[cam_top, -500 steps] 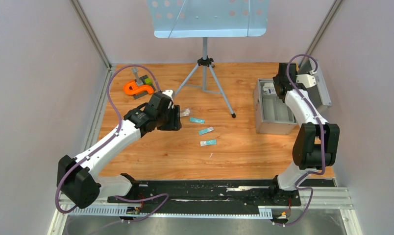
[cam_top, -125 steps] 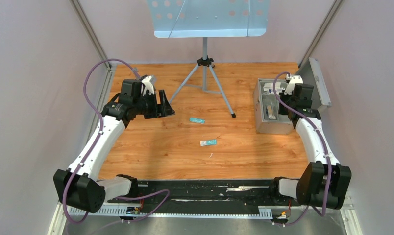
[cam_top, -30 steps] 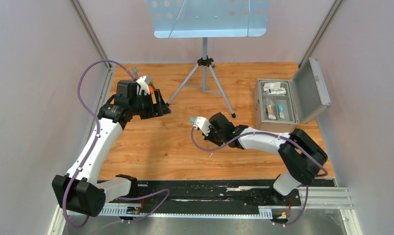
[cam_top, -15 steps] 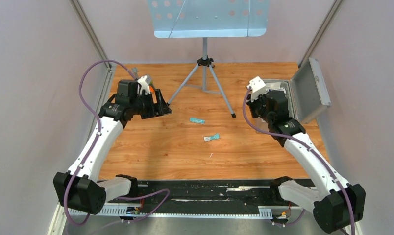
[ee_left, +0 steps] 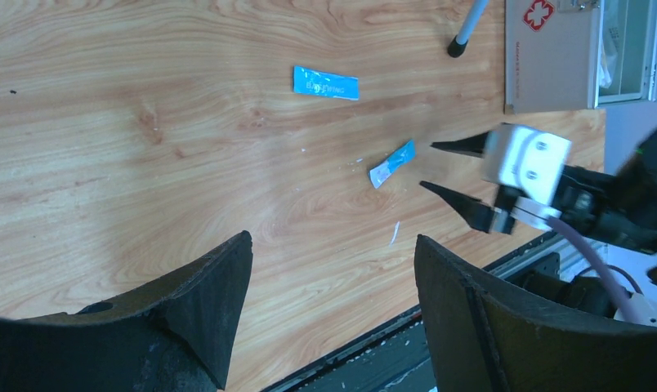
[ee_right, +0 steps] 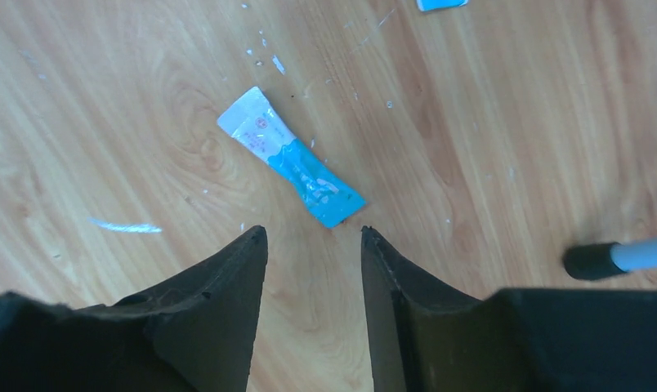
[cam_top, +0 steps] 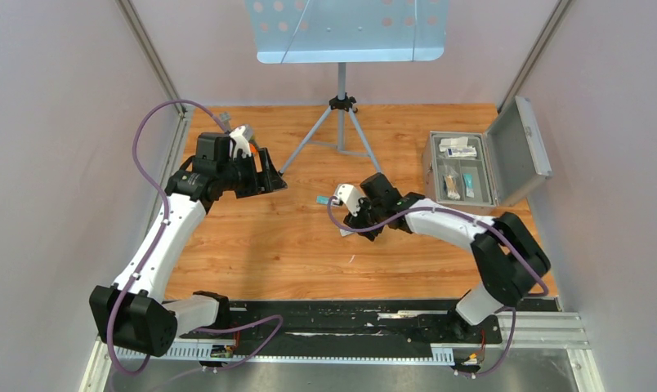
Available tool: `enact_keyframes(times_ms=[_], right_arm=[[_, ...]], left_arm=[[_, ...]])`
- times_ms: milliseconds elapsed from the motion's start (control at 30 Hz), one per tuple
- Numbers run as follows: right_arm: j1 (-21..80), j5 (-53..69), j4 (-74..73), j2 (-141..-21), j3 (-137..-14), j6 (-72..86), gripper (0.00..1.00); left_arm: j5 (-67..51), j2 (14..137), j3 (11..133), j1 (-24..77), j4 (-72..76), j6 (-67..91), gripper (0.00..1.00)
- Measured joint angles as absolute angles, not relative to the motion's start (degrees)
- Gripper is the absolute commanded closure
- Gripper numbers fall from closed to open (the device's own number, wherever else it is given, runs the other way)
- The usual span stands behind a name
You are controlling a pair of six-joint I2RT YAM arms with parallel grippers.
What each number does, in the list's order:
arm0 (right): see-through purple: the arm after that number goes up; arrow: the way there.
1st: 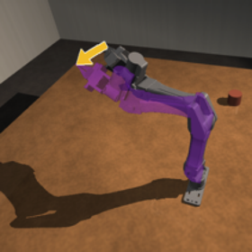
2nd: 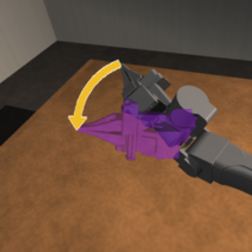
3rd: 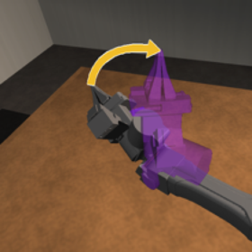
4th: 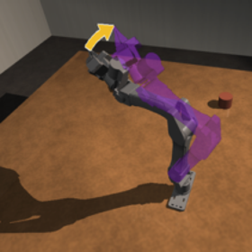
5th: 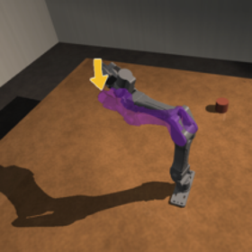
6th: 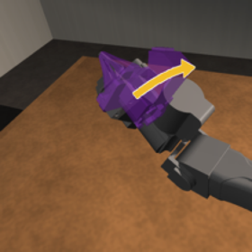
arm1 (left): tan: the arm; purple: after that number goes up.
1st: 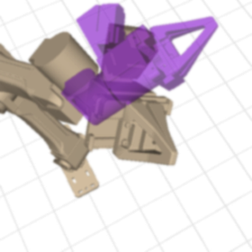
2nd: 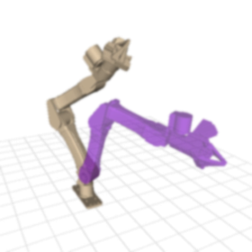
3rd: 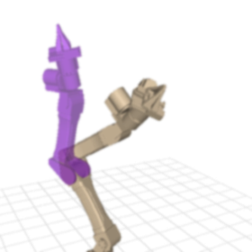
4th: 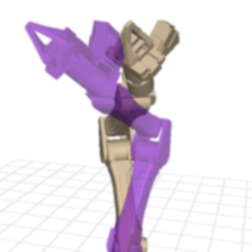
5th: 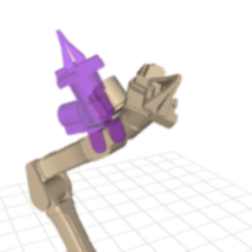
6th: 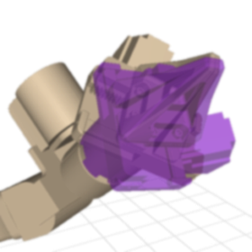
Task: Organize the medicine kit
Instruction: Pick up the medical item at the center of the board.
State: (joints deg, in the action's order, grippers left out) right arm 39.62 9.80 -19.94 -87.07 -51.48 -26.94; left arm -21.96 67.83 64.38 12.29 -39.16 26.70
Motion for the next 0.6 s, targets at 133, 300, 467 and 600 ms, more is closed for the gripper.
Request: enact_keyframes(times_ms=[133,300,467,600], right_arm=[[39.6,9.5,-20.6,-94.6,-54.4,-28.3,0.53],[39.6,9.9,-20.5,-97.6,-55.9,-29.3,0.53],[39.7,10.9,-19.0,-98.9,-56.6,-29.6,0.55],[40.1,12.0,-16.3,-99.9,-56.7,-29.4,0.61]], left_arm=[[-22.0,67.8,64.4,12.3,-39.2,26.7,0.20],[-22.0,67.8,64.4,12.3,-39.2,26.7,0.20],[-21.9,67.8,64.4,12.1,-39.2,26.7,0.20],[-22.0,67.8,64.4,11.9,-39.2,26.7,0.20]])
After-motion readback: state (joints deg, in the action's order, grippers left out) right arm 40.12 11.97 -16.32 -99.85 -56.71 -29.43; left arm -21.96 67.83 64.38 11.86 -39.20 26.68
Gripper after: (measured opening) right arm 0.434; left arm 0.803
